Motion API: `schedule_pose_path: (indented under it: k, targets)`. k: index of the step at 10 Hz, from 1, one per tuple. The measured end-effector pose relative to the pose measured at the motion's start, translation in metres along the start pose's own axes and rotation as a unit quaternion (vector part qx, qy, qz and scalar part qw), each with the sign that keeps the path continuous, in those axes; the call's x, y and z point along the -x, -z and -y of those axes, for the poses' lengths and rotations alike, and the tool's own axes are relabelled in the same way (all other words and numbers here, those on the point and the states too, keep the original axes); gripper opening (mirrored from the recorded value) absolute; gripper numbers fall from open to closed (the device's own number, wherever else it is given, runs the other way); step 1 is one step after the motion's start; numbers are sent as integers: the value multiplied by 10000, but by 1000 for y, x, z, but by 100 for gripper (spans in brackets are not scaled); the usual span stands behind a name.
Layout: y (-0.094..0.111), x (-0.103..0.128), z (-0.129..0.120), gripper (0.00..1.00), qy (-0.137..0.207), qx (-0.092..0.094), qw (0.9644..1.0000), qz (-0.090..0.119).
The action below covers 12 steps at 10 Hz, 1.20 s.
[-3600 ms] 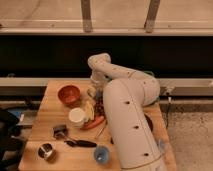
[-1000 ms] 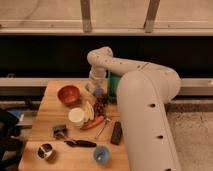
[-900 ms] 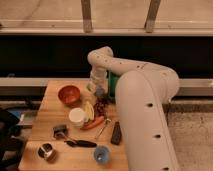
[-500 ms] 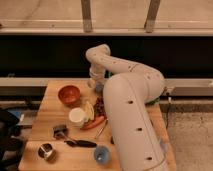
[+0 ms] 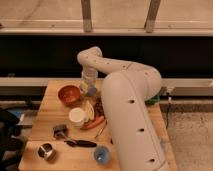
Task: Wipe table surface with sponge
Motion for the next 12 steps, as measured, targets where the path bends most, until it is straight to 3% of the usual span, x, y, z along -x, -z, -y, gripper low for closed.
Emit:
schedule_pose_path:
  k: [2,4,7,10,12]
  targets:
    - [3,-19,-3,0,-184,-62,9998,-77]
    - [8,-29,14,0,-362,-231,9990,-144]
    - [4,-17,58,0,-411,-430,9980,-214]
    - [-2,15,58,0,-197,-187,9996,17]
    - [-2,16,38,0,-38,4,10000,79]
